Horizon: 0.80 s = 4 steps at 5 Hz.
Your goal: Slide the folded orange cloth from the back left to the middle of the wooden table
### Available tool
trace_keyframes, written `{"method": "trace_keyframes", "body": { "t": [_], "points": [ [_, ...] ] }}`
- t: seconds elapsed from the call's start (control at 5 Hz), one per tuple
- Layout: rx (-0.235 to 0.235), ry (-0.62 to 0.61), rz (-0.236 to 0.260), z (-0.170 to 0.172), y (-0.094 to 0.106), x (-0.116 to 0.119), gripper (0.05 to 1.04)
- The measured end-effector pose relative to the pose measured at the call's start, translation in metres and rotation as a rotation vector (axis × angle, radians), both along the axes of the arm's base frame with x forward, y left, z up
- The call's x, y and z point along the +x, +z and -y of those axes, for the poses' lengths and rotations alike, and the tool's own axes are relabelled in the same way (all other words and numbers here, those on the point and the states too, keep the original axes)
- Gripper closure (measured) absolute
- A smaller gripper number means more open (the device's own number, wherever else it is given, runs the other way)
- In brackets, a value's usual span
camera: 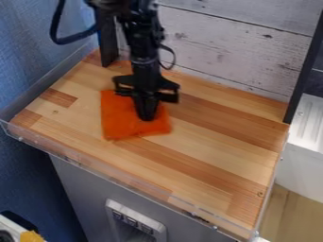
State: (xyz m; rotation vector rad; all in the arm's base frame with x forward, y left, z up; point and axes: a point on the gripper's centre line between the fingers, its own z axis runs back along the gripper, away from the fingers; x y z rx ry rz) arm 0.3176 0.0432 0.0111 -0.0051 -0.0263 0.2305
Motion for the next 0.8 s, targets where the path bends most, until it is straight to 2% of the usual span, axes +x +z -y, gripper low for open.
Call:
{"method": "trace_keyframes", "body": {
  "t": [0.2, 0.6, 0.8],
  "points": [
    [0.022, -0.072, -0.002, 0.022, 0.0, -0.007, 1.022],
    [0.027, -0.166, -0.008, 0.044, -0.002, -0.015, 1.001],
    [0.015, -0.201, -0.047, 0.046, 0.0, -0.02, 0.851]
  ]
}}
